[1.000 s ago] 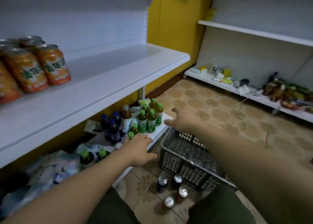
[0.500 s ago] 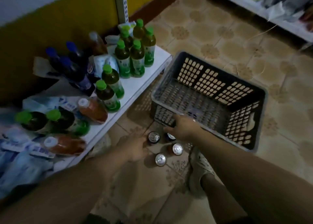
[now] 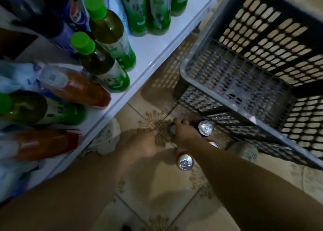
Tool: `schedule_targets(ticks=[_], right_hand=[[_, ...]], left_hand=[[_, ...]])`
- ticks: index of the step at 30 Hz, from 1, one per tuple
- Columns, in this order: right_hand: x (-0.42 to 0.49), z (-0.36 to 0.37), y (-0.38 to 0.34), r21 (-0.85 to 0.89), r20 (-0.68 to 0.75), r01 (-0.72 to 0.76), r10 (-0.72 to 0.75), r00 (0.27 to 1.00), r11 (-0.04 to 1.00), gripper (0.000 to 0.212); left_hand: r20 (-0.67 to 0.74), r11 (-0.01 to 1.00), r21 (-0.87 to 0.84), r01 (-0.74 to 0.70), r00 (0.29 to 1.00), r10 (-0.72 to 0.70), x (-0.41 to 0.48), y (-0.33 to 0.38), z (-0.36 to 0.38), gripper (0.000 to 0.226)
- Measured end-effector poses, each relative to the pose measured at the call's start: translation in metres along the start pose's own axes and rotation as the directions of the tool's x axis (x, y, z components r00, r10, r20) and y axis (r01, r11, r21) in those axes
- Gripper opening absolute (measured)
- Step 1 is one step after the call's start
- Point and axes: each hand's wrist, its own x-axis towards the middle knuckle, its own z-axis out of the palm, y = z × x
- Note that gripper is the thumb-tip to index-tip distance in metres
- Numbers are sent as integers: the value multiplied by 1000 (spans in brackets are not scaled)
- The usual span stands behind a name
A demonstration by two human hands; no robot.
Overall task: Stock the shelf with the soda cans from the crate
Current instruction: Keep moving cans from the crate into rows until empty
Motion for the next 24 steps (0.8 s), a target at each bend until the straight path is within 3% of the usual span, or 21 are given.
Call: schedule_targets(ticks=[3,9,15,17,20,24], right_hand=[[-6,-2,0,-11,-82,25,-26,996,1000,55],[-84,-46,-16,93,-234,116,-92,968,989,60],[-209,-112,-61,95,-447,317,-244,861,944,65],[-252,-137,-80,93,-509,366,-271,817,926,68],[-317,-172,-113,191,-645,499,-275,713,845,64],[-404,-206,-165,345,-727,721,-314,610,601,46]], left_hand=[[2,999,-32,6,1000,-6,-4,-2,-2,59],[-64,979,-204,-9,998,-4,-50,11,-28,60],[-274,871,-444,-211,957,92,-156,37,-78,62],[-384,811,-491,-317,915,125,-200,44,-97,70],[-590,756,-447,-478,793,153,-271,53,-127,81],[-736,620,-504,-601,675,56,-372,70,-165,74]])
